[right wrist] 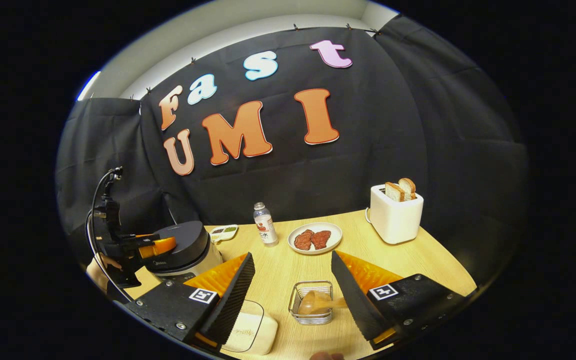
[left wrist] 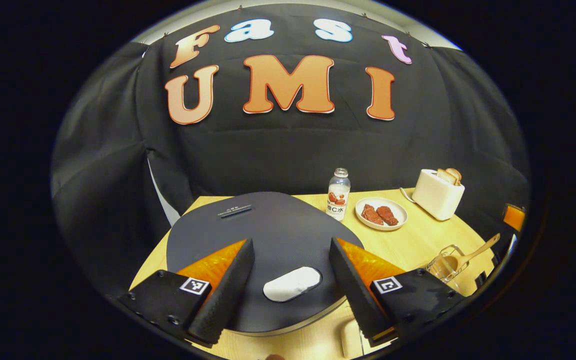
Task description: Close the left gripper, press the button to open the rice cooker; take a wooden spoon from the chopstick holder with the right hand, scoop a spoonful of rice and pour it into the rice cooker, then put the wooden spoon back into the chopstick holder.
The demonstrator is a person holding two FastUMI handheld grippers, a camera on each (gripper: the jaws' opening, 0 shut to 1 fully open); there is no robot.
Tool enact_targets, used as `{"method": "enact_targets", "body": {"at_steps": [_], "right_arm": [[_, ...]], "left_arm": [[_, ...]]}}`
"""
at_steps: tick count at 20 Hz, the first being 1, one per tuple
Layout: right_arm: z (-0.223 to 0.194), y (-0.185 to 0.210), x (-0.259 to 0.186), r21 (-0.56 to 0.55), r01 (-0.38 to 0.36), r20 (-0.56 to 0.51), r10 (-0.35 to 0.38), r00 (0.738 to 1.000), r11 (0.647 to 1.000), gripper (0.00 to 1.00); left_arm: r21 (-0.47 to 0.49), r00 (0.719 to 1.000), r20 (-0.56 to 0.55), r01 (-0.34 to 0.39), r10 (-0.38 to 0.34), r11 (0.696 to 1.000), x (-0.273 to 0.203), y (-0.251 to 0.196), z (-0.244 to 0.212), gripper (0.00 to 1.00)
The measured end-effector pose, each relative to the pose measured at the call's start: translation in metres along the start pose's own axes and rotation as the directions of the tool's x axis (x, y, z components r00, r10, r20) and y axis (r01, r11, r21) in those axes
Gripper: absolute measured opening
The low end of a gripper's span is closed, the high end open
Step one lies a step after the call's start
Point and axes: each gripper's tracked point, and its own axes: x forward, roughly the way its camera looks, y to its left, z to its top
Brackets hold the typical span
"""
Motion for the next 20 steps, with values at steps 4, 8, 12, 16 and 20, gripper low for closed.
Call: {"method": "enact_targets", "body": {"at_steps": [4,8,12,16,20], "right_arm": [[-0.004,-0.003,0.003,0.016,0.007,-0.01,-0.007,1.0,1.0,0.95],[0.001,-0.017,0.001,-0.015,0.054,0.014,-0.053,0.998,0.998,0.95],[0.022,-0.032,-0.006,0.001,0.116,0.043,-0.115,0.992,0.993,0.95],[0.056,-0.034,-0.018,-0.02,0.143,0.088,-0.14,0.986,0.99,0.95],[0.108,-0.024,-0.033,-0.026,0.151,0.164,-0.145,0.976,0.988,0.95]], "left_arm": [[0.002,1.0,0.012,-0.004,0.004,1.0,-0.002,-0.002,-0.013,1.0],[-0.005,0.997,0.078,-0.007,0.007,1.0,0.002,0.001,-0.007,1.0],[-0.044,0.991,0.101,-0.08,0.084,0.996,-0.009,0.02,0.013,1.0],[-0.148,0.98,0.185,-0.041,0.069,0.988,-0.055,0.034,0.088,1.0],[-0.136,0.945,0.306,-0.08,0.119,0.987,-0.115,0.064,0.167,0.96]]}}
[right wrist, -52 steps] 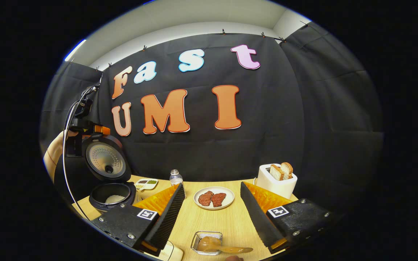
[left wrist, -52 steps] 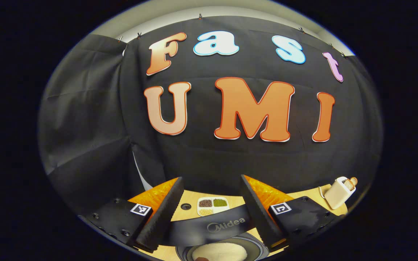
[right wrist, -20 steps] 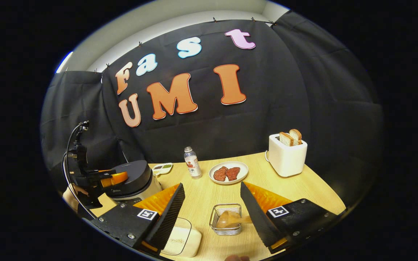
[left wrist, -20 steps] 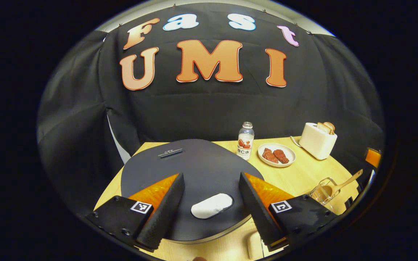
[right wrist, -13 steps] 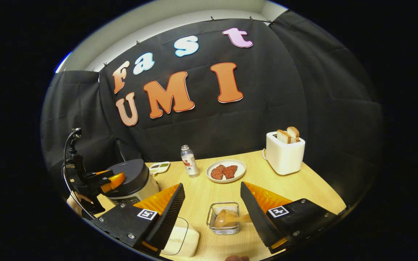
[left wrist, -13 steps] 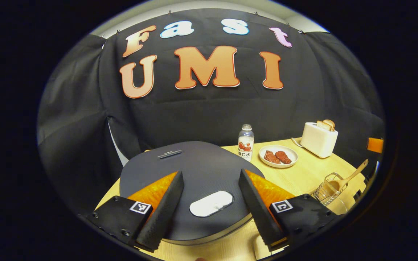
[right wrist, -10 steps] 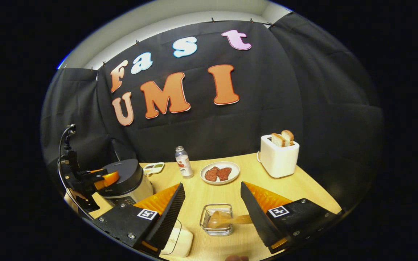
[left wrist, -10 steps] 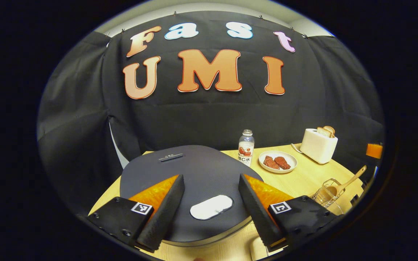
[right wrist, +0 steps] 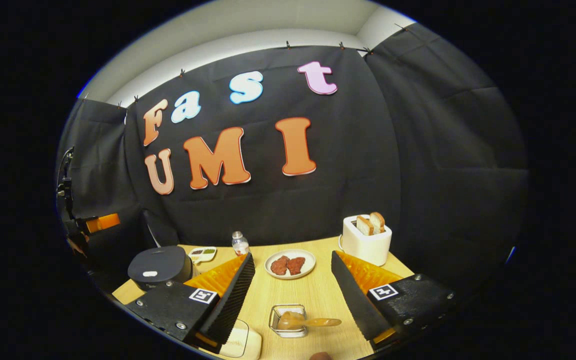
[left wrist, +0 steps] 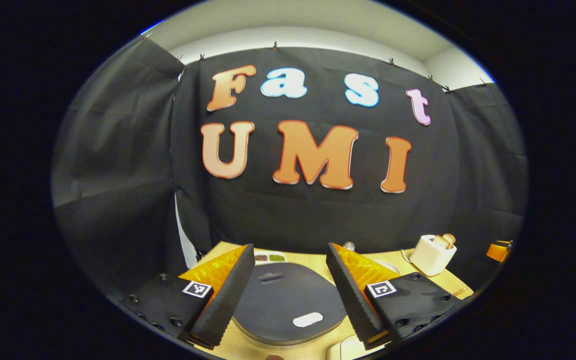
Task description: Close the left gripper, press the button to open the rice cooker; take a wooden spoon from the chopstick holder with the right hand, scoop a spoonful of rice and pour it into the rice cooker, then put the wooden spoon back into the chopstick holder.
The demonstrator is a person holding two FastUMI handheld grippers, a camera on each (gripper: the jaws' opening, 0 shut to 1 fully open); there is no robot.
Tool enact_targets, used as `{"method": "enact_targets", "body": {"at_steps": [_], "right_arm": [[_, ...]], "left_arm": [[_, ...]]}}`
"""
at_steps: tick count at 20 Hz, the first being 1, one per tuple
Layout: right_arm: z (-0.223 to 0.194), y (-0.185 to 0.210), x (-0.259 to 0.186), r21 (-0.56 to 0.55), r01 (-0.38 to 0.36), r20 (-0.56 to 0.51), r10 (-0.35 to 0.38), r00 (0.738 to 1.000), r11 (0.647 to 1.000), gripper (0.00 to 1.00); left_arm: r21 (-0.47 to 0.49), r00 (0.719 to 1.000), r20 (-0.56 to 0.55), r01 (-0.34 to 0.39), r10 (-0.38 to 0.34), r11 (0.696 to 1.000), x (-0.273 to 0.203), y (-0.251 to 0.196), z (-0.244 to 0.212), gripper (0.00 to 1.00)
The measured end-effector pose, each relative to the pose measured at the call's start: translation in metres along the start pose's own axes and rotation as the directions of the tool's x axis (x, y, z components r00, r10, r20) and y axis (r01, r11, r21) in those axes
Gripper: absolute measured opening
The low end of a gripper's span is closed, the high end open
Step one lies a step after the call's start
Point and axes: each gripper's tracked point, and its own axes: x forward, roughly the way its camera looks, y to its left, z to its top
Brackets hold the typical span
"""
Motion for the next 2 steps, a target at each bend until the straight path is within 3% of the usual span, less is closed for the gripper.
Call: {"method": "enact_targets", "body": {"at_steps": [2], "right_arm": [[0.025,0.004,-0.004,-0.038,0.016,0.05,-0.014,0.999,0.999,0.95]], "left_arm": [[-0.034,0.999,0.024,0.024,-0.023,0.999,-0.011,-0.003,0.027,0.95]]}}
